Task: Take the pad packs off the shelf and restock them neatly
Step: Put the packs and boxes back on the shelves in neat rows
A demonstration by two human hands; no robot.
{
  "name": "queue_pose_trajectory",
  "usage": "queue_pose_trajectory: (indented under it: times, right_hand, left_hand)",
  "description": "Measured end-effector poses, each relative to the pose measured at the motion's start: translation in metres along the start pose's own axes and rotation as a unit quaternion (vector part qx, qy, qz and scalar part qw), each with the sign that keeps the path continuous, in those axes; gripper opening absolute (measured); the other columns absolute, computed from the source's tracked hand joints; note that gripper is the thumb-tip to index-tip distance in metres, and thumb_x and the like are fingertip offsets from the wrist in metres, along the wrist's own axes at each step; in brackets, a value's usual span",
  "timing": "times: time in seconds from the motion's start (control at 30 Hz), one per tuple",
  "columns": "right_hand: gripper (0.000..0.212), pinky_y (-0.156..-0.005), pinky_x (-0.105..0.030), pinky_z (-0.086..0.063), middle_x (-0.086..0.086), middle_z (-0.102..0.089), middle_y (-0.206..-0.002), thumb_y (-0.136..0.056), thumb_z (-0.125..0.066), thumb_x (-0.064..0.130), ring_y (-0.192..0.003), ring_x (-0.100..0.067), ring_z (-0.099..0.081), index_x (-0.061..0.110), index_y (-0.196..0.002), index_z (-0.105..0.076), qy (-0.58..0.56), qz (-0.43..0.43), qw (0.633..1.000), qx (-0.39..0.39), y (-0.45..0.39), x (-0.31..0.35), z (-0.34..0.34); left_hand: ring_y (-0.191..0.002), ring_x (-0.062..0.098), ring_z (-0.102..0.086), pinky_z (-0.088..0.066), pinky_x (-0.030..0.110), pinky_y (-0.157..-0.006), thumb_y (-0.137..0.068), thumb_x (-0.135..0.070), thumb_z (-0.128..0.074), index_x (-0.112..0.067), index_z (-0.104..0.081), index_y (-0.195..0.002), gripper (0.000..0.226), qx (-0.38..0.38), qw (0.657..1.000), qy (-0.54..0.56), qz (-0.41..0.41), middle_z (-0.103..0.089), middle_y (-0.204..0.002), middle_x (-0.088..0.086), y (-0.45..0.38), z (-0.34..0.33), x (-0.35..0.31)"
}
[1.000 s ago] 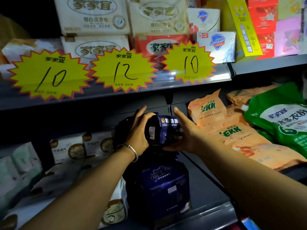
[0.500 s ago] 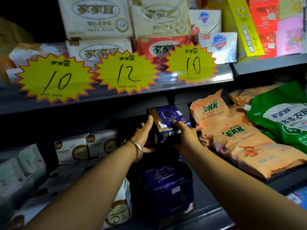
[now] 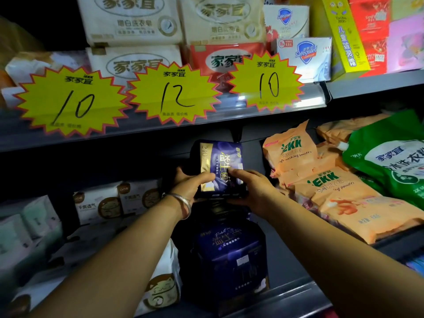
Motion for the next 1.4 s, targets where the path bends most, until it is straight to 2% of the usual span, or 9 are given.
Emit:
queue_pose_trajectory:
  times: [0.2, 0.3, 0.4, 0.47, 0.57, 0.73, 0.8, 1.03, 1.4]
  right_hand:
    - [0.044, -0.072, -0.039, -0.055, -0.011, -0.068, -0.092, -0.078, -0.073, 0.033, -0.084, -0.025, -0.066, 0.003, -0.107, -0.063, -0.029, -0.032, 0.999, 0.010, 0.003, -0.005, -0.007]
    - [0.075, -0.075, -0.048, -0.058, -0.017, -0.067, -0.109, -0.062, -0.084, 0.028, -0.093, -0.032, -0.068, 0.002, -0.124, -0.051, -0.062, -0.004, 0.998, 0.027, -0.003, -0.008, -0.011]
    - [0.099, -0.082, -0.050, -0.056, -0.012, -0.059, -0.121, -0.051, -0.090, 0.016, -0.102, -0.031, -0.065, 0.010, -0.134, -0.037, 0.017, 0.068, 0.997, -0.024, -0.010, 0.002, -0.004]
    - [0.085, -0.089, -0.048, -0.054, -0.007, -0.060, -0.117, -0.052, -0.088, 0.004, -0.103, -0.027, -0.063, 0.011, -0.126, -0.046, 0.140, 0.137, 0.980, -0.040, -0.014, 0.015, -0.001]
    - [0.083, -0.097, -0.045, -0.050, -0.006, -0.055, -0.122, -0.049, -0.088, -0.001, -0.110, -0.025, -0.058, 0.016, -0.122, -0.055, 0.290, 0.205, 0.935, -0.015, -0.022, 0.029, -0.009]
    - [0.095, -0.105, -0.043, -0.043, -0.009, -0.042, -0.141, -0.066, -0.079, -0.004, -0.127, -0.028, -0.047, 0.017, -0.146, -0.032, 0.406, 0.189, 0.894, 0.019, -0.031, 0.021, -0.018]
    - [0.096, -0.106, -0.042, -0.041, -0.012, -0.045, -0.141, -0.071, -0.077, -0.001, -0.128, -0.030, -0.047, 0.013, -0.149, -0.022, 0.391, 0.167, 0.905, -0.013, -0.033, 0.012, -0.013]
    - [0.045, -0.099, -0.038, -0.048, -0.007, -0.061, -0.122, -0.083, -0.062, -0.004, -0.117, -0.024, -0.056, 0.014, -0.124, -0.054, 0.367, 0.128, 0.921, 0.014, -0.043, -0.001, -0.008]
    - [0.045, -0.098, -0.031, -0.042, -0.012, -0.055, -0.132, -0.092, -0.052, 0.008, -0.121, -0.028, -0.053, 0.016, -0.136, -0.045, 0.479, 0.096, 0.872, -0.001, -0.046, -0.002, -0.010]
  left_hand:
    - [-0.112, 0.034, -0.058, -0.049, 0.060, -0.087, -0.081, -0.009, -0.068, -0.028, -0.035, -0.112, 0.049, 0.011, 0.993, 0.115, 0.009, -0.056, -0.127, 0.013, 0.005, -0.006, 0.010]
    - [-0.107, 0.031, -0.061, -0.052, 0.052, -0.083, -0.084, -0.009, -0.066, -0.022, -0.027, -0.131, 0.063, 0.050, 0.994, 0.090, 0.023, -0.056, -0.127, 0.010, 0.004, -0.003, 0.010]
    - [-0.118, 0.026, -0.054, -0.043, 0.043, -0.099, -0.085, -0.013, -0.067, -0.021, -0.009, -0.148, 0.086, 0.056, 0.998, 0.022, 0.025, -0.044, -0.141, 0.010, -0.002, 0.013, 0.007]
    - [-0.128, 0.025, -0.044, -0.036, 0.036, -0.101, -0.090, -0.012, -0.060, -0.020, -0.007, -0.150, 0.081, 0.009, 0.999, -0.053, 0.005, -0.034, -0.147, 0.010, -0.012, 0.029, 0.003]
    - [-0.124, 0.029, -0.048, -0.039, 0.033, -0.094, -0.092, -0.006, -0.053, -0.013, -0.032, -0.144, 0.056, -0.035, 0.978, -0.207, 0.004, -0.047, -0.138, 0.013, -0.023, 0.045, 0.004]
    - [-0.096, 0.023, -0.049, -0.041, 0.027, -0.076, -0.088, 0.007, -0.052, 0.000, -0.056, -0.105, 0.018, -0.008, 0.951, -0.303, 0.060, -0.052, -0.097, 0.013, -0.022, 0.042, 0.024]
    - [-0.101, 0.024, -0.051, -0.041, 0.027, -0.078, -0.089, 0.001, -0.055, -0.004, -0.054, -0.111, 0.022, 0.004, 0.949, -0.308, 0.073, -0.054, -0.105, 0.013, -0.021, 0.038, 0.030]
    - [-0.119, 0.043, -0.050, -0.044, 0.047, -0.098, -0.088, -0.024, -0.060, -0.003, -0.043, -0.127, 0.048, -0.011, 0.917, -0.390, 0.088, -0.050, -0.129, 0.027, -0.028, 0.036, 0.040]
    - [-0.116, 0.041, -0.053, -0.046, 0.048, -0.098, -0.087, -0.025, -0.062, -0.001, -0.041, -0.130, 0.054, -0.046, 0.896, -0.437, 0.070, -0.050, -0.130, 0.023, -0.036, 0.031, 0.045]
Point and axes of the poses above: each hand's wrist, its own y-axis away from the middle knuckle, its own z-axis out of the back of the hand, x = y × z, the point moved 4 cm from there along -y, towards the middle knuckle
